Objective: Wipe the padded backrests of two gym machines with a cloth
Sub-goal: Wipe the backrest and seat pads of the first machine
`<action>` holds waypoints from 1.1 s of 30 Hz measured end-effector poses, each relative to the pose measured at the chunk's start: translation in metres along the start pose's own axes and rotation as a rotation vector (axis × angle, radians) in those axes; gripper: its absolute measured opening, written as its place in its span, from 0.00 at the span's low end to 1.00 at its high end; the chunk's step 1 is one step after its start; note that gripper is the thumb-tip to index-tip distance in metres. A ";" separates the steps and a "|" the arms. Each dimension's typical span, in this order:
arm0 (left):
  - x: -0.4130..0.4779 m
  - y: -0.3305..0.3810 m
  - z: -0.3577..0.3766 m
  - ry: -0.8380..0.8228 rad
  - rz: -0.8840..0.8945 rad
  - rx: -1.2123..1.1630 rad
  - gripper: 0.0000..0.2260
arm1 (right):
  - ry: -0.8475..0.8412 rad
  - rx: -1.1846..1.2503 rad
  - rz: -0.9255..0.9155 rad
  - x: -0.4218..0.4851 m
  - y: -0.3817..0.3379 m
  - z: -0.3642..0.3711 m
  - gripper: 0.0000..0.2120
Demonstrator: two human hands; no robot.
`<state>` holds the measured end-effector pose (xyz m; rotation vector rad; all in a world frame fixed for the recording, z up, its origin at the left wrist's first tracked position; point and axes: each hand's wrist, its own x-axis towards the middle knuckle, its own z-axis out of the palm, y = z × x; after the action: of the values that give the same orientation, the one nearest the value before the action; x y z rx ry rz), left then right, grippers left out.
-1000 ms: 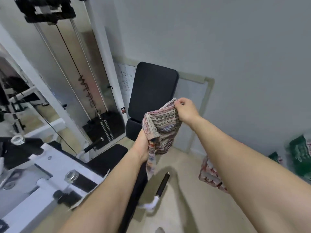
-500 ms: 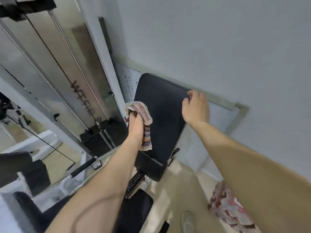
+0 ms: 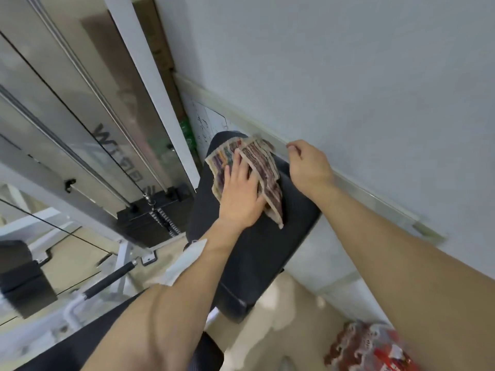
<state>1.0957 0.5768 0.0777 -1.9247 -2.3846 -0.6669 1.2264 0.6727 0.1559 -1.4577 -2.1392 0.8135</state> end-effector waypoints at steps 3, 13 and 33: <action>0.048 -0.005 -0.018 0.074 -0.184 -0.051 0.29 | 0.047 0.067 0.016 0.001 0.003 0.009 0.15; 0.026 0.030 -0.012 0.044 0.514 0.120 0.19 | 0.223 0.354 0.382 -0.013 0.017 -0.002 0.10; 0.005 0.074 0.007 0.024 0.845 0.207 0.17 | 0.191 0.769 0.743 -0.087 0.078 -0.011 0.15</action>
<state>1.1658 0.5954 0.0965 -2.4718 -1.3126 -0.3497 1.3185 0.6157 0.1098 -1.7451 -0.9036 1.4580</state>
